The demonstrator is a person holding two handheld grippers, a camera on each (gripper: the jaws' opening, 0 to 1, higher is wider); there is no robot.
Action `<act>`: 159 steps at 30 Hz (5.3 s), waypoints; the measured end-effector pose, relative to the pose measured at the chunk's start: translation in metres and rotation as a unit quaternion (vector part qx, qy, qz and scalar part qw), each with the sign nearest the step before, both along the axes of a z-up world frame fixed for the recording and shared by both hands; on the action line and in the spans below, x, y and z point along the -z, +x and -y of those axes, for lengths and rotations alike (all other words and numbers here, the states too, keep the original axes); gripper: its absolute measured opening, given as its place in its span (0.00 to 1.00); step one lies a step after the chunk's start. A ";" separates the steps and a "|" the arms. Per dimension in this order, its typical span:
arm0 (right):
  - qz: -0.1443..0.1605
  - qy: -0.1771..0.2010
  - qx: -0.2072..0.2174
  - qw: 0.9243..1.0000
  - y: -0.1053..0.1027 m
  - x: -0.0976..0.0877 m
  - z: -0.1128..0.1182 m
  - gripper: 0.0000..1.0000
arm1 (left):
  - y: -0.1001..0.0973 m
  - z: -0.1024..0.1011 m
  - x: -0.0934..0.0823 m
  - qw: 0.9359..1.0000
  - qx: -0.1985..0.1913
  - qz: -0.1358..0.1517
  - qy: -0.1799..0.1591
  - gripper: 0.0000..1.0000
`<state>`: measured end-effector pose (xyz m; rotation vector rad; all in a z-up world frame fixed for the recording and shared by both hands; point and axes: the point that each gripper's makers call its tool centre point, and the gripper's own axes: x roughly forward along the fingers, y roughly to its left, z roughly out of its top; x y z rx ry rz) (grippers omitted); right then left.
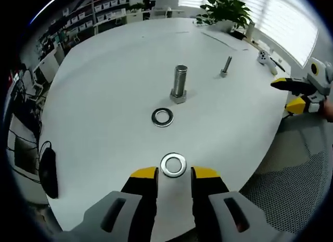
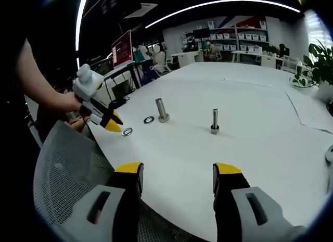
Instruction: Place the washer onto the threaded stud by aligning its center hole with the stud, sliding it down to the base, and recovering from edge contact or off-axis alignment until the washer reaches the visible bottom stop.
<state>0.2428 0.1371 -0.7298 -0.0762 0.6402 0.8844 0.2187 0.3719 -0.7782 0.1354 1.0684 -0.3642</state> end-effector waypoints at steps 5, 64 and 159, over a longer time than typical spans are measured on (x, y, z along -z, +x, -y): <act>0.000 0.000 -0.001 1.000 0.000 0.000 0.000 0.56 | 0.002 -0.001 0.005 1.000 0.008 -0.015 0.008 0.25; 0.006 -0.003 0.004 1.000 0.001 -0.001 0.002 0.54 | 0.005 0.004 0.019 0.973 0.173 -0.113 0.102 0.21; 0.001 -0.014 0.033 0.999 0.008 0.003 0.012 0.53 | 0.117 0.057 -0.016 0.949 0.279 -0.077 0.124 0.19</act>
